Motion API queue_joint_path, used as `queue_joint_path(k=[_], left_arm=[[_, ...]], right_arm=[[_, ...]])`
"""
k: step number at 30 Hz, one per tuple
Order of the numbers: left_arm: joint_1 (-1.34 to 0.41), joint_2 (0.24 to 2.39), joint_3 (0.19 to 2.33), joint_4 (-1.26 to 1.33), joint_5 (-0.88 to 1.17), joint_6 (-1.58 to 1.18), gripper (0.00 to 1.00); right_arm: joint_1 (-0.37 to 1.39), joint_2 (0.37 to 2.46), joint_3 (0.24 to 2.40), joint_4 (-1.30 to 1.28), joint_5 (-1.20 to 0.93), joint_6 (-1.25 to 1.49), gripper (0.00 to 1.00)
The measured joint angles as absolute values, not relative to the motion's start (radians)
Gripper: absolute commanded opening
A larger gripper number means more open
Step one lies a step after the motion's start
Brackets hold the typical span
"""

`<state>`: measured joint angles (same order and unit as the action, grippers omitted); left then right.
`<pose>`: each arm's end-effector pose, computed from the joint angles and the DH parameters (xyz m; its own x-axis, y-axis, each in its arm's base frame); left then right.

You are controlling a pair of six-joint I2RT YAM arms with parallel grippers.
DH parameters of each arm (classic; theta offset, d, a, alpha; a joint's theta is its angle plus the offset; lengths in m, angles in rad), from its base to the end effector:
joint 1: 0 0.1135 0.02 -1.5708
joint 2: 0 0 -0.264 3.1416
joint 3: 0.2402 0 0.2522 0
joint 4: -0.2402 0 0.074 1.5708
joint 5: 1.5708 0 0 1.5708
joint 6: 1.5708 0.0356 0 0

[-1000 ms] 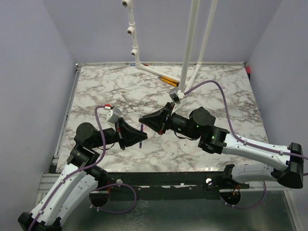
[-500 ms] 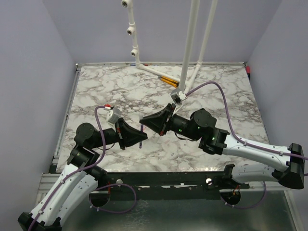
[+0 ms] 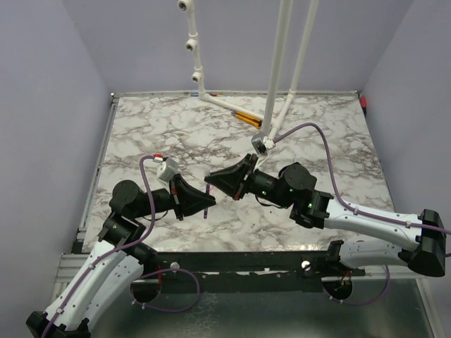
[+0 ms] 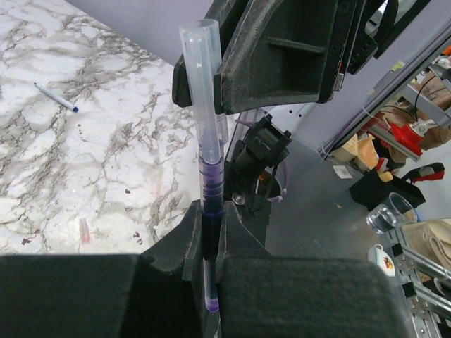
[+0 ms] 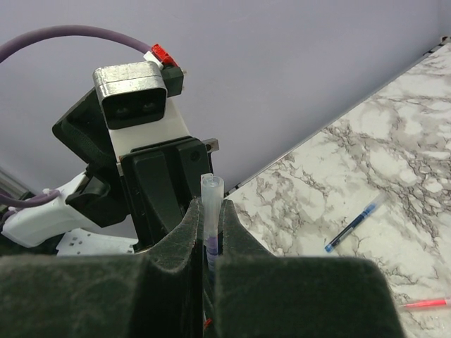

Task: Insert the pens into the pen caps

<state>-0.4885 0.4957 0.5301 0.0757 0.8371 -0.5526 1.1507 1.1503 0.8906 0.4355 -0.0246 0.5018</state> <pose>0.1004 -0.0833 0.3182 -0.4245 -0.1724 -0.8888 0.8733 0.1813 -0.4523 0.1103 0.2490 0.3688 -0.3813 0.3255 -0.8653 -0.8432 0.2613 0.4698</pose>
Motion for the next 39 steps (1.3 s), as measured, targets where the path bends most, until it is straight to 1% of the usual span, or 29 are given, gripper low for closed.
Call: queue_joint_path(k=[18,22,24,28,30,33,35,39], left_arm=[[-0.492,0.488,0.527,0.067,0.834,-0.553,0.0],[-0.492,0.487,0.527,0.066,0.834,-0.553,0.0],[-0.491,0.486,0.527,0.067,0.833,-0.553,0.0],[-0.492,0.485,0.527,0.066,0.833,-0.553,0.0],[-0.491,0.484,0.527,0.066,0.83,-0.553,0.0],[-0.491,0.479,0.526,0.072,0.811,-0.552,0.0],[-0.491,0.476,0.526,0.077,0.798,-0.549,0.0],[-0.491,0.475,0.526,0.083,0.788,-0.546,0.0]], right_arm=[[1.172,1.149,0.849,0.493,0.008,0.513,0.01],[1.179,1.149,0.847,0.498,0.019,0.505,0.08],[1.185,1.149,0.847,0.498,0.031,0.498,0.1],[1.195,1.146,0.846,0.496,0.046,0.485,0.16],[1.198,1.144,0.846,0.492,0.051,0.478,0.22],[1.205,1.141,0.846,0.467,0.05,0.466,0.37],[1.213,1.14,0.846,0.438,0.049,0.456,0.45],[1.217,1.128,0.849,0.373,0.051,0.431,0.5]])
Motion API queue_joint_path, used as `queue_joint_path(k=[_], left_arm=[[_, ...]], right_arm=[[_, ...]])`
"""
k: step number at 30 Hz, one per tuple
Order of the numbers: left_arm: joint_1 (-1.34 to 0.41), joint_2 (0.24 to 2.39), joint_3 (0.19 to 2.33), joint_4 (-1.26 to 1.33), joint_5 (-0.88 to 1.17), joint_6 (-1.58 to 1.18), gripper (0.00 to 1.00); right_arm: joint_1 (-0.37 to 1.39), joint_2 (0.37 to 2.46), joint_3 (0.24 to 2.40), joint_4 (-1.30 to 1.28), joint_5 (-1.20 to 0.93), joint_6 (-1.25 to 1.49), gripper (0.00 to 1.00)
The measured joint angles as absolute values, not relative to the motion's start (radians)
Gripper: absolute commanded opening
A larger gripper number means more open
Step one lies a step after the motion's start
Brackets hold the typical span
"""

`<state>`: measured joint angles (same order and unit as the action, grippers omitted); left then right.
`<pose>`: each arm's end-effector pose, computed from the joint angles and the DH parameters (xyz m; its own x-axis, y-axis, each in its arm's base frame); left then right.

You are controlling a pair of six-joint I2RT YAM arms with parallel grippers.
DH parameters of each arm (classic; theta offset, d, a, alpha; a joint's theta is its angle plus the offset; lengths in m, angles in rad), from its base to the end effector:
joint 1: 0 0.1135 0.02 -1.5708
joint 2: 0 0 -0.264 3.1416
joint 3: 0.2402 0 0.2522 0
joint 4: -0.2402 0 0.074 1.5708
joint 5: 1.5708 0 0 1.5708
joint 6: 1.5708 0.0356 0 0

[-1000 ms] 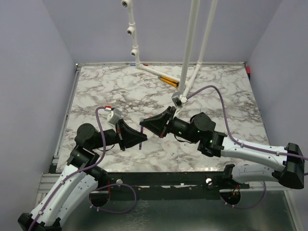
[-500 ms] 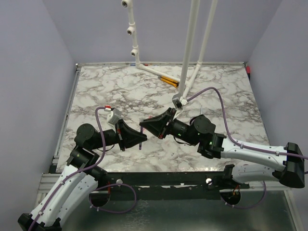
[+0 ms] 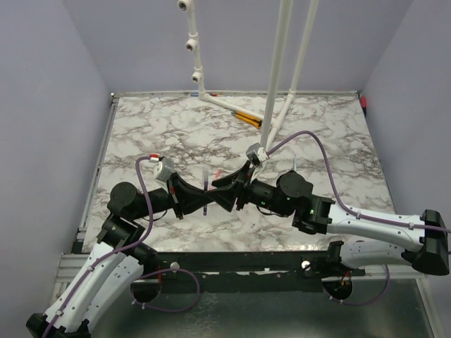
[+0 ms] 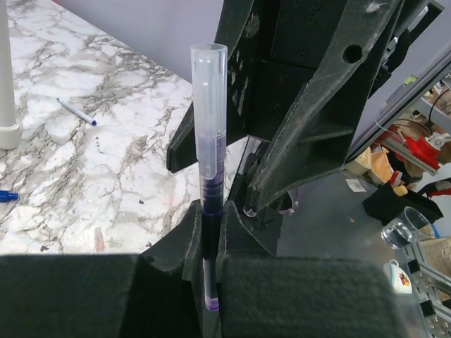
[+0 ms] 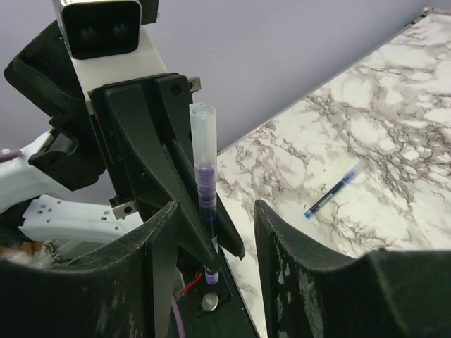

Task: Insert the pens into the pen caps

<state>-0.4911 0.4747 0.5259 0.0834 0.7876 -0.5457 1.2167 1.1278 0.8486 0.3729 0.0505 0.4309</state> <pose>0.0983 -0.0812 0.3199 -0.3929 -0.2051 -0.8964 0.8751 0.2159 -0.4330 0.0946 0.2507 0.3524 -0.3545 0.2441 -0.9026 -0.8488 0.3208 0.4202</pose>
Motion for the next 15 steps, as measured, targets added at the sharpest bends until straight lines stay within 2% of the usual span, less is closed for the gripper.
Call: queue_joint_path(k=[5,15], left_arm=[[-0.491,0.475,0.526,0.086,0.78,-0.541,0.0],[-0.491,0.475,0.526,0.088,0.777,-0.538,0.0]], right_arm=[[1.217,1.098,0.892,0.284,0.067,0.399,0.53],[1.217,1.107,1.108,0.108,0.123,0.357,0.54]])
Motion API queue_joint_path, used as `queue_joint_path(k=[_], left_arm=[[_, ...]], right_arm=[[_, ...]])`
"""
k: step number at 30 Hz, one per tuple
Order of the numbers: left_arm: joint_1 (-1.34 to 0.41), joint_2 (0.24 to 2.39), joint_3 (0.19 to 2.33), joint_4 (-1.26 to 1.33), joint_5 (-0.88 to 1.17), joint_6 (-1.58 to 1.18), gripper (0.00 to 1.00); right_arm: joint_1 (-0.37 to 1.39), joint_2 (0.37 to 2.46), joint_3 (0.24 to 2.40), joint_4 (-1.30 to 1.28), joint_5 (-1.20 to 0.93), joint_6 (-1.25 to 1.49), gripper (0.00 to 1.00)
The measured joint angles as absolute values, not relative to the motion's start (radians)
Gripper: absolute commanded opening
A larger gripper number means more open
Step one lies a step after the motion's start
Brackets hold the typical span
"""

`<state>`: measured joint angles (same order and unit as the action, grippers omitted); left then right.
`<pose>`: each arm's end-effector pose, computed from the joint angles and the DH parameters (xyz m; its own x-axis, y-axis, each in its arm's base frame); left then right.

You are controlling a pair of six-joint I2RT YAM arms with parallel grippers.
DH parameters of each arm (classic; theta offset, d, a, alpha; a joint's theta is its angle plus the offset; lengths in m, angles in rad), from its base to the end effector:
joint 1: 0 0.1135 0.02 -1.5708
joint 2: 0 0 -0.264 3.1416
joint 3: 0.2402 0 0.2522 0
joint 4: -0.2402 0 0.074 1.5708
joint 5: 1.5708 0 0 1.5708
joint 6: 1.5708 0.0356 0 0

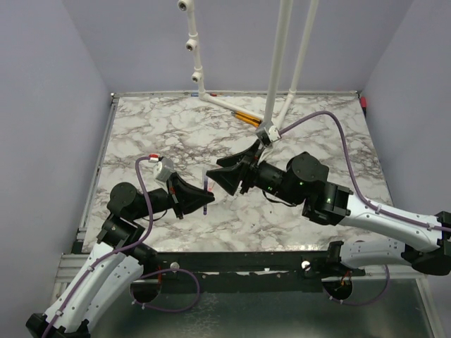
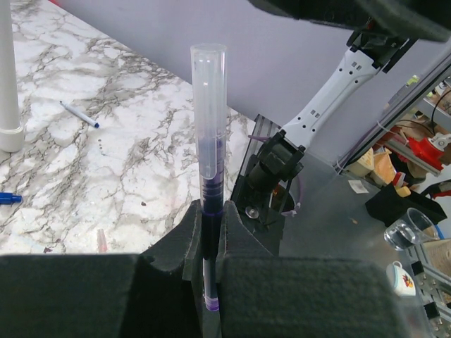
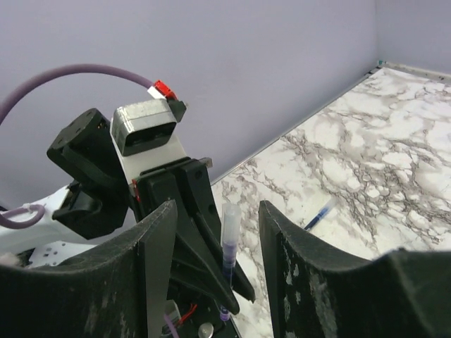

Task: Insert the pens into the pen caps

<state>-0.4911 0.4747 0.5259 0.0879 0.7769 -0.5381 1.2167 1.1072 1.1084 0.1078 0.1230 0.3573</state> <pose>0.0986 -0.0810 0.3204 -0.3811 -0.2106 -0.9002 0.8772 0.2253 -0.4241 0.0927 0.2381 0.4218 -0.2754 0.2560 -0.9266 -0.8457 0.3939 0.3602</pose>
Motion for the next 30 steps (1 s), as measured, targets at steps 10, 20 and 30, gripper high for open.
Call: queue_joint_path(k=[10,20,30], left_arm=[[-0.491,0.47,0.526,0.088,0.776,-0.538,0.0],[-0.491,0.467,0.526,0.088,0.776,-0.538,0.0],[-0.491,0.466,0.526,0.088,0.772,-0.537,0.0]], right_arm=[[1.217,1.232,1.243,-0.009,0.147,0.358,0.48],[1.217,1.264,1.245,-0.033,0.14,0.365,0.34],[1.217,1.266,1.245,-0.032,0.118,0.364,0.01]])
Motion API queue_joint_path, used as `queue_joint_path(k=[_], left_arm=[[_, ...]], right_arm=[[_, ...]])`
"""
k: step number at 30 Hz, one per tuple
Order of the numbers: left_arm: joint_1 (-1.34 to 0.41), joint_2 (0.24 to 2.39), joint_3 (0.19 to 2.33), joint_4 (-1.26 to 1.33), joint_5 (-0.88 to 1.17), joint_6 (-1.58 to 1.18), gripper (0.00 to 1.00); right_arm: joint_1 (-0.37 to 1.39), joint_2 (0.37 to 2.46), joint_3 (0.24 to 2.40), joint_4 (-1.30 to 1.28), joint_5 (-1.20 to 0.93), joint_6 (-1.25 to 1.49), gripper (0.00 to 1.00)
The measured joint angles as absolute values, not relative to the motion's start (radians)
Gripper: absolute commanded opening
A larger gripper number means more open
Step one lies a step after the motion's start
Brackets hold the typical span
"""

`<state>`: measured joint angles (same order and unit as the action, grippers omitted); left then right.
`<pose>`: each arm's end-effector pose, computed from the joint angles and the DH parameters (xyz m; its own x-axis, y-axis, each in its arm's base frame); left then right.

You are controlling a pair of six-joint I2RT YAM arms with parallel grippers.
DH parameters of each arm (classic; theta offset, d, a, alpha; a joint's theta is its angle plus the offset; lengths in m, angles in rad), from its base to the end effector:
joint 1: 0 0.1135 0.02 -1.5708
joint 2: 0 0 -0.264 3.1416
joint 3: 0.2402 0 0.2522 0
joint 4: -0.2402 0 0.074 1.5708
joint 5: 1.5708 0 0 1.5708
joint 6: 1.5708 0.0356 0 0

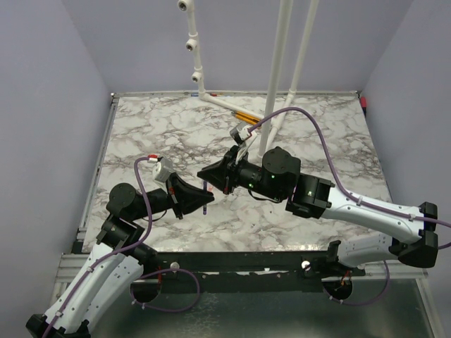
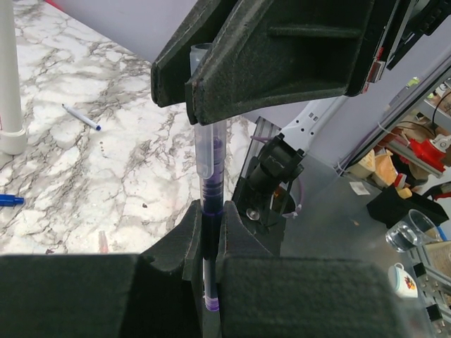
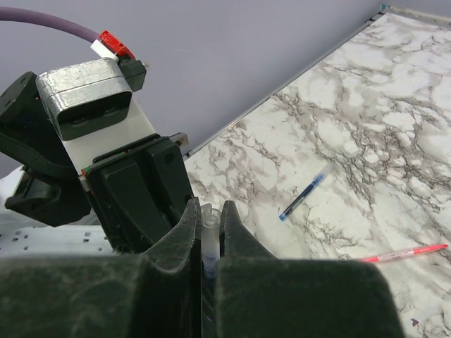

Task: Insert the pens into the pen caps

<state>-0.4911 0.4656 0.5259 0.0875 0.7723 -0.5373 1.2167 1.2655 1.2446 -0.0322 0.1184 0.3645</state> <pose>0.0971 -0.0801 0.3213 -0.3728 -0.2164 -0.9023 0.8795 0.2275 -0.4180 0.1066 0.2762 0.4144 -0.3346 0.1157 -0.9352 -0.8254 0.4428 0.3501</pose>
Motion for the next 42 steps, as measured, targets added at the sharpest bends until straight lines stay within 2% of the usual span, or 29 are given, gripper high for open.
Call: queue_joint_path(k=[20,42], left_arm=[[-0.498,0.471,0.53,0.034,0.799,-0.515,0.0],[-0.506,0.583,0.652,-0.059,0.921,-0.459,0.0]], right_arm=[[1.203,1.224,1.159,0.012,0.047,0.367,0.01],[1.207,1.124,1.017,0.149,0.041,0.438,0.01]])
